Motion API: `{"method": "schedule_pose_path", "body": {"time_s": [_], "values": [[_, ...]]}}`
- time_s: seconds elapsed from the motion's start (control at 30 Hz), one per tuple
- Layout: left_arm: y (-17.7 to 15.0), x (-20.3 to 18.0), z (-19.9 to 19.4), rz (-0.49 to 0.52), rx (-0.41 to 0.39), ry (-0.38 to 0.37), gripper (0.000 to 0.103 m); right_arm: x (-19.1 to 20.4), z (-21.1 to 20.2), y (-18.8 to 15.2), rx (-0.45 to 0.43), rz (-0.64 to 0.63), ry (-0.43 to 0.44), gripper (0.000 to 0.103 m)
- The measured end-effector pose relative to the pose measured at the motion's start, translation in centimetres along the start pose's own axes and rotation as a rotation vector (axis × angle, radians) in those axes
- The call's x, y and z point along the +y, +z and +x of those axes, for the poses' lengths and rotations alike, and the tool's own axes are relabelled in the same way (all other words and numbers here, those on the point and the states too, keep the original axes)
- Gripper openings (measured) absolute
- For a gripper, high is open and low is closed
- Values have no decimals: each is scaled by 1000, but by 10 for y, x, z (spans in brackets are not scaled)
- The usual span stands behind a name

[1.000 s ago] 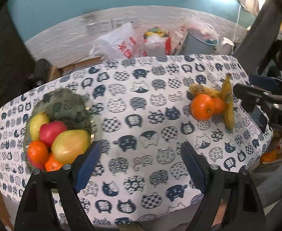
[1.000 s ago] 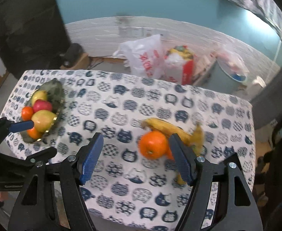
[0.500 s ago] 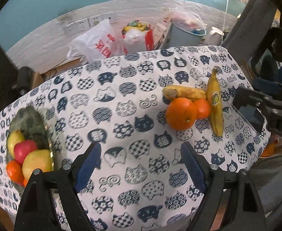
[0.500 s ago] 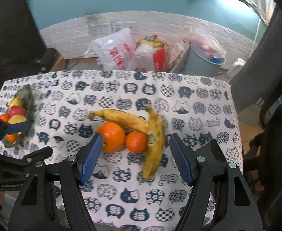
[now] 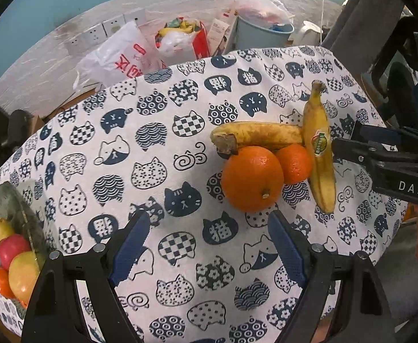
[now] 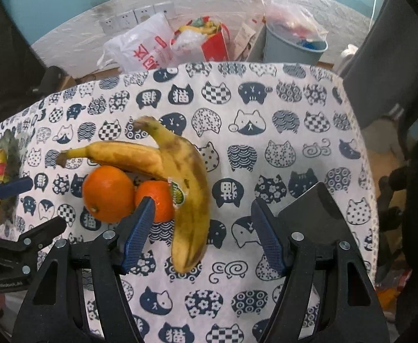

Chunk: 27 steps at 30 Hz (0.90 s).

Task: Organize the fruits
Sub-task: 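Grasp a large orange with the left gripper while the right gripper grasps a banana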

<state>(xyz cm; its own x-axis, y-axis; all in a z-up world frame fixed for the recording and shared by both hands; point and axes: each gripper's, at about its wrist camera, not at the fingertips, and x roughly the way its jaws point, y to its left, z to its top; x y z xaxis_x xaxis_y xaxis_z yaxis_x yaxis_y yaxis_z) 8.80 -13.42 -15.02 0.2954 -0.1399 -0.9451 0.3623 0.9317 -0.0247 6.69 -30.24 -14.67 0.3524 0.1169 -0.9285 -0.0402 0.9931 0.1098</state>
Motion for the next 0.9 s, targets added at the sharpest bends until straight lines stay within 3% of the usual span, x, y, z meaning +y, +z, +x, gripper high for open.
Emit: {"method": "schedule_pose_path", "body": {"time_s": [0.13, 0.7, 0.83, 0.9], "values": [[3, -2, 11, -11, 18, -19, 86, -4, 16, 0, 15, 6, 42, 65], [19, -18, 39, -29, 52, -93, 86, -17, 49, 7, 10, 108, 190, 57], [23, -23, 46, -26, 64, -99, 86, -22, 52, 9, 25, 155, 234, 42], [25, -25, 49, -27, 70, -102, 86, -20, 49, 9, 26, 148, 220, 41]]}}
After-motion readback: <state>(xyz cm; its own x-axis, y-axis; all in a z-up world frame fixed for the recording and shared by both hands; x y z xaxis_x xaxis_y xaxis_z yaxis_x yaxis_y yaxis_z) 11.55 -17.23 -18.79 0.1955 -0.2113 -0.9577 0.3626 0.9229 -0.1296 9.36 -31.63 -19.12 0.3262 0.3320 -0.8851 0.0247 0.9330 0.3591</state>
